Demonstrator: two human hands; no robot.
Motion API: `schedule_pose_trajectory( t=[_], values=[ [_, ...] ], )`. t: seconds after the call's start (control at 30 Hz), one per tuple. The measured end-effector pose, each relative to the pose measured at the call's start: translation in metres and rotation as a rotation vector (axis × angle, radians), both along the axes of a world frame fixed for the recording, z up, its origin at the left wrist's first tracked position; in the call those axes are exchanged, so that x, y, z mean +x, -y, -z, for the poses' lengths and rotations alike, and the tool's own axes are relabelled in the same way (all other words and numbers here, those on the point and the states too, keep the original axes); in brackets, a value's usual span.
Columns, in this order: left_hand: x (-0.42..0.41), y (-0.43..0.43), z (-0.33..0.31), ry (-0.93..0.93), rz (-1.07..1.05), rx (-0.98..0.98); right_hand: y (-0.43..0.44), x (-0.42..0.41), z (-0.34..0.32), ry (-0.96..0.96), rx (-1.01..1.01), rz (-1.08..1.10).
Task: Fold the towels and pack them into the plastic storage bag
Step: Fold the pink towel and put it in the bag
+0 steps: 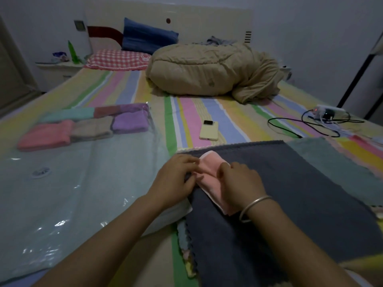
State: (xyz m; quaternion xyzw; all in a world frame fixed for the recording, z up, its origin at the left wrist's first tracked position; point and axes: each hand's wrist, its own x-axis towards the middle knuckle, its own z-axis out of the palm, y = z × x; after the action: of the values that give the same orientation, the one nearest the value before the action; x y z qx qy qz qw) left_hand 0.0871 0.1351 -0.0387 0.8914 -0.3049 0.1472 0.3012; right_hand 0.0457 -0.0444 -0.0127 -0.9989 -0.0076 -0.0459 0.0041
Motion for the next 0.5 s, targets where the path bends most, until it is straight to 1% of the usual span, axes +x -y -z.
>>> schedule_pose_trajectory(
  t=[0.07, 0.1, 0.23, 0.33, 0.43, 0.5],
  values=[
    [-0.009, -0.017, 0.003, 0.003, -0.059, -0.032, -0.015, -0.006, 0.007, 0.01, -0.061, 0.072],
    [-0.015, -0.027, 0.005, 0.003, -0.075, -0.018, -0.019, -0.007, 0.012, 0.01, -0.085, 0.093],
    [-0.04, -0.074, 0.016, -0.048, -0.077, 0.101, -0.024, -0.005, 0.024, -0.043, -0.102, 0.2],
    [-0.055, -0.111, 0.017, -0.078, -0.093, 0.206, -0.034, 0.002, 0.027, -0.015, -0.148, 0.261],
    [-0.07, -0.151, 0.017, -0.168, -0.095, 0.392, -0.034, 0.006, 0.019, 0.013, -0.127, 0.236],
    [-0.081, -0.18, 0.02, -0.154, -0.119, 0.48, -0.029, 0.0, 0.005, 0.069, -0.061, 0.168]
  ],
)
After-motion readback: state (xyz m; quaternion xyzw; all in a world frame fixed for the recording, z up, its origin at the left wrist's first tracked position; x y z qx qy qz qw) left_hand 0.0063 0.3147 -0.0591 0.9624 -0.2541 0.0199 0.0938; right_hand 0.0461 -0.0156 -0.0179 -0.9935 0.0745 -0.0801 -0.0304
